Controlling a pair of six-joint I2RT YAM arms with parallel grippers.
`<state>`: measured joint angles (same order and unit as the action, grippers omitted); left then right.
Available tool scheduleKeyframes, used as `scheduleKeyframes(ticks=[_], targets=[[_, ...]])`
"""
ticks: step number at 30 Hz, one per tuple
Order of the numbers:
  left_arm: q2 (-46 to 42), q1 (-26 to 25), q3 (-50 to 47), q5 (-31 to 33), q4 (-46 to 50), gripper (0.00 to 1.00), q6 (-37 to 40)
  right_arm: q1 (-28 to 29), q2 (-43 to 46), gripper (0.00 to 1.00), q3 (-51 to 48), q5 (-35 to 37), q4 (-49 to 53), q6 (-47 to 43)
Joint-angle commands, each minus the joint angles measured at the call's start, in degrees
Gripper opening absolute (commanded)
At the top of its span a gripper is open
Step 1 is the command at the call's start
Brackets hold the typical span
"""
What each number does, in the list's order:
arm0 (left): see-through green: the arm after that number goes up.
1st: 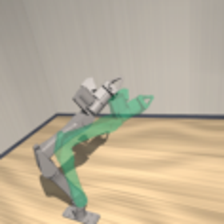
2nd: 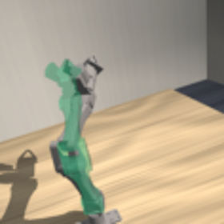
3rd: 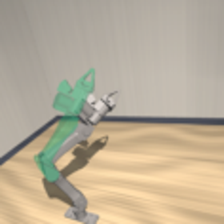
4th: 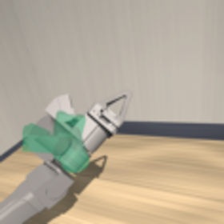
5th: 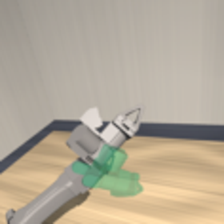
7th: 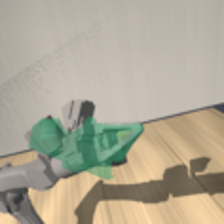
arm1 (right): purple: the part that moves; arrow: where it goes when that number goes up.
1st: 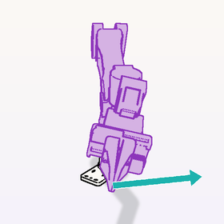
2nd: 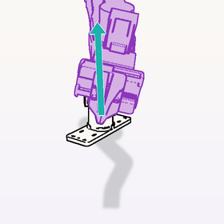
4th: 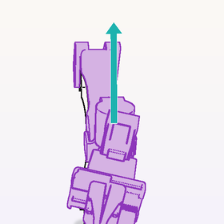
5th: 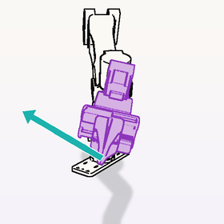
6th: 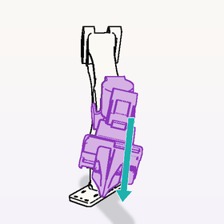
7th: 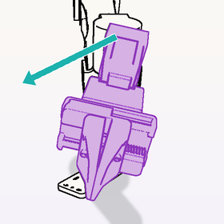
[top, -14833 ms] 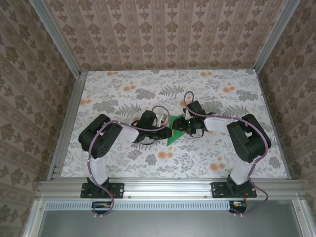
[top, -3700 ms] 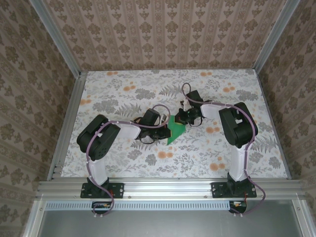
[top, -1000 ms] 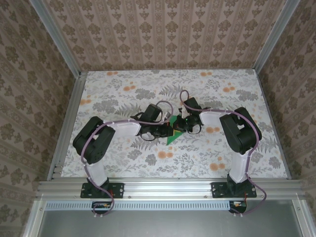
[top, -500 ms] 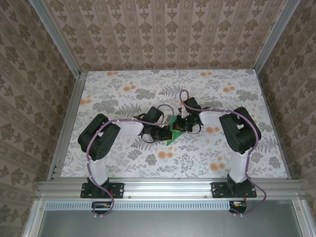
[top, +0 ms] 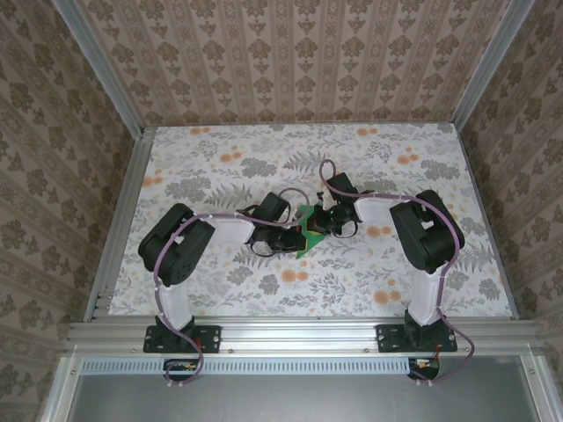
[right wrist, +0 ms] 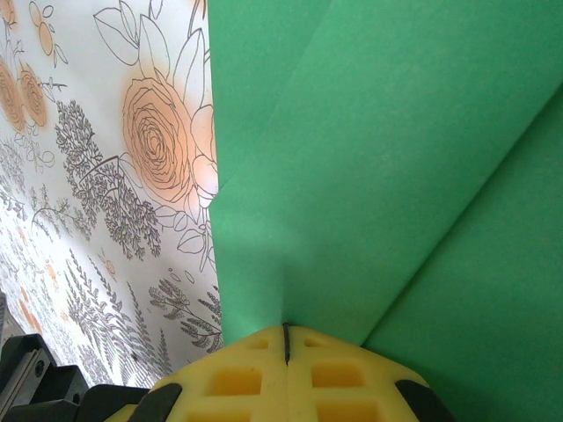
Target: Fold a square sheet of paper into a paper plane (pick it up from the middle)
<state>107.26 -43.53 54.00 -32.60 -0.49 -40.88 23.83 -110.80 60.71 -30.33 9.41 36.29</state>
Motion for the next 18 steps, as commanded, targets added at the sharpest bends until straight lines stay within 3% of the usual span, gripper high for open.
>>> scheduleKeyframes(ticks=[1,18], targets=[[-0.45,-1.38,-3.34,0.61,5.77,0.03,-0.31,0.07,-5.91,0.05,-2.19,8.97,7.00,0.38],[-5.43,-3.48,-10.04,0.26,7.42,0.02,-0.98,0.01,-6.40,0.05,-2.22,9.50,7.74,0.38]])
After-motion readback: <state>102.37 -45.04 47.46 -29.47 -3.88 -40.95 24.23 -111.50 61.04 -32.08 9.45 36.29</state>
